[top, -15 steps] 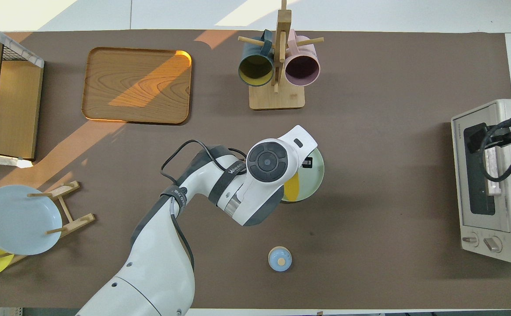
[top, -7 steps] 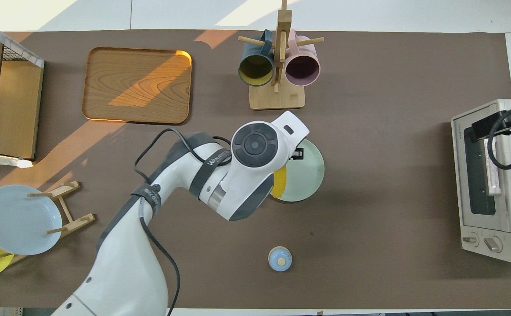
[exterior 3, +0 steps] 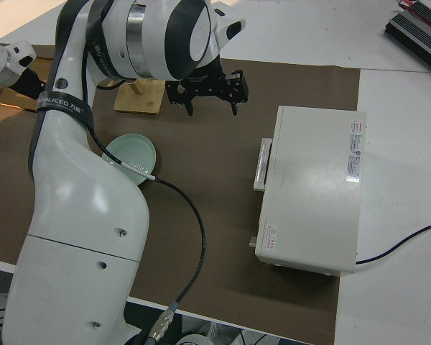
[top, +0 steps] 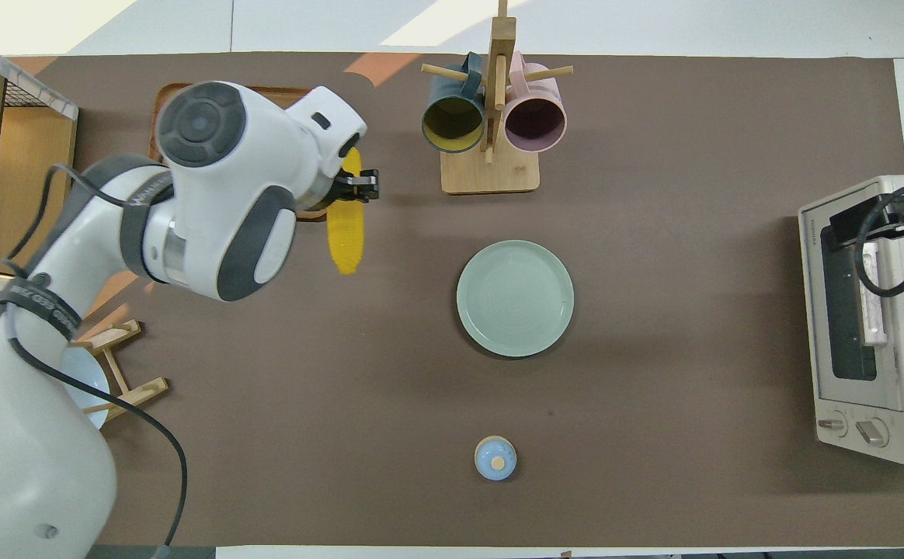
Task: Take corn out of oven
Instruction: 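Lower the corn onto the wooden tray and open the left gripper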
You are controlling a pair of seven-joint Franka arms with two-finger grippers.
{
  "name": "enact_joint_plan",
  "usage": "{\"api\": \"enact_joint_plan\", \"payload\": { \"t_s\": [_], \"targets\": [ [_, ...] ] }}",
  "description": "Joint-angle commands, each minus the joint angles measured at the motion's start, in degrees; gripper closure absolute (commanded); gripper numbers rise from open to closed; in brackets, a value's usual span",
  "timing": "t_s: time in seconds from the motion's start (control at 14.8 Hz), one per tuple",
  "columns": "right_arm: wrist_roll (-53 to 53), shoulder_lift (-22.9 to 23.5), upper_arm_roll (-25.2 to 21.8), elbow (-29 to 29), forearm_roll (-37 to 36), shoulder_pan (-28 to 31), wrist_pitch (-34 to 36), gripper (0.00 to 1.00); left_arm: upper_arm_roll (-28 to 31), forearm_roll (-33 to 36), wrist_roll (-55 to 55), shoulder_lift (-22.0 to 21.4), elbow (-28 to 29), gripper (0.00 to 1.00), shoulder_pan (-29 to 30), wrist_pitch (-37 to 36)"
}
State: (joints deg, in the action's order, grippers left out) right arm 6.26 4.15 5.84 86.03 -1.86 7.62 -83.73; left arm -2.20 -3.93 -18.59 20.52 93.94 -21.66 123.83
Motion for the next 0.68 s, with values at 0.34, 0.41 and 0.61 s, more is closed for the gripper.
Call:
{"api": "enact_joint_plan", "payload": {
  "t_s": [0.34,0.41,0.61],
  "targets": [
    [-2.0,0.2,-7.4,-0.9,0.5,-7.6,1.5,0.00,-0.9,2.4,10.9,19.6,-20.0,1.00,11.2,2.0],
    [-2.0,0.2,-7.4,-0.9,0.6,-7.7,1.5,0.00,-0.9,2.7,12.1,20.0,-19.7,1.00,12.2,4.0],
    [-2.1,0.0,-7.3,-0.7,0.7,-7.9,1.6,0.00,-0.9,2.8,13.5,19.9,-17.4,1.00,12.8,7.3]
  ]
}}
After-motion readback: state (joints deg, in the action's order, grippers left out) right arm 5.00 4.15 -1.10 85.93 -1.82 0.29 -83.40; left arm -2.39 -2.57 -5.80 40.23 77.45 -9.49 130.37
